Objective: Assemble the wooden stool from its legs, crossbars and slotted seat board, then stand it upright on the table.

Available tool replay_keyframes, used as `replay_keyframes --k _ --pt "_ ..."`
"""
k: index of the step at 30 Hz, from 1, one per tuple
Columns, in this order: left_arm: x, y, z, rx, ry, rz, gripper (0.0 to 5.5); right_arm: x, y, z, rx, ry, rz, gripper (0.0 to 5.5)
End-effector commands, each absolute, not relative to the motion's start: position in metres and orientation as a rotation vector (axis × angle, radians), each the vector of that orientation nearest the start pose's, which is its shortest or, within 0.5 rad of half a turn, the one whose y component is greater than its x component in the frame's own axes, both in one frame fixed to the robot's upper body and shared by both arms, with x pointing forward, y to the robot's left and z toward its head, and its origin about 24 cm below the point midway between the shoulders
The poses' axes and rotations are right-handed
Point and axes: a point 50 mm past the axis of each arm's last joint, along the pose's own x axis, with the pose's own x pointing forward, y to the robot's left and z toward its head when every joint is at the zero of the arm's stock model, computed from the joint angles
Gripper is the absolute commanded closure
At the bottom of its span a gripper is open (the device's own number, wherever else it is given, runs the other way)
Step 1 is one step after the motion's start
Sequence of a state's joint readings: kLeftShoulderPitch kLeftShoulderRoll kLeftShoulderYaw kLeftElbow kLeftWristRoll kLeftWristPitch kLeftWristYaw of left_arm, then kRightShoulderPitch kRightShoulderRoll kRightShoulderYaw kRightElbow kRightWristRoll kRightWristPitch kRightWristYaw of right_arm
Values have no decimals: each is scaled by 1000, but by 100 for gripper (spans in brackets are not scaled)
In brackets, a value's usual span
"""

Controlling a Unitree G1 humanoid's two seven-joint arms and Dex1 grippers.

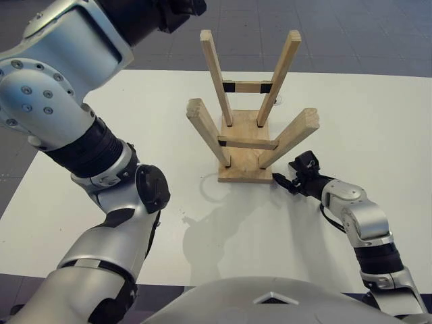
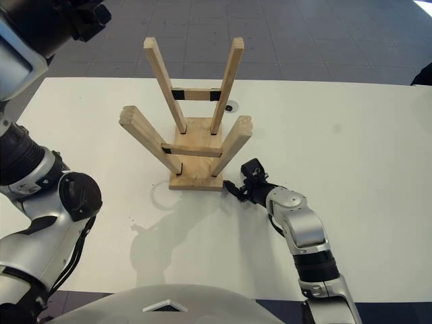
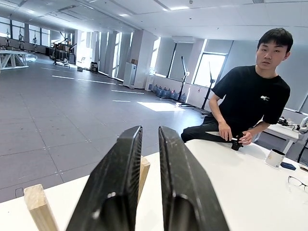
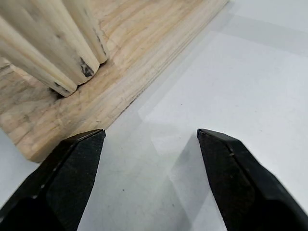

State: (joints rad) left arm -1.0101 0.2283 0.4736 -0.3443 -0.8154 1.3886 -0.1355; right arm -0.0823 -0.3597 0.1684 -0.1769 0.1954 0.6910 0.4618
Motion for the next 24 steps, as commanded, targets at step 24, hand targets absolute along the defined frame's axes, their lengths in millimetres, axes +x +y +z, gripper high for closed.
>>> replay_keyframes --k 24 --pt "253 149 283 -378 -328 -638 486 245 -155 34 -93 532 516 196"
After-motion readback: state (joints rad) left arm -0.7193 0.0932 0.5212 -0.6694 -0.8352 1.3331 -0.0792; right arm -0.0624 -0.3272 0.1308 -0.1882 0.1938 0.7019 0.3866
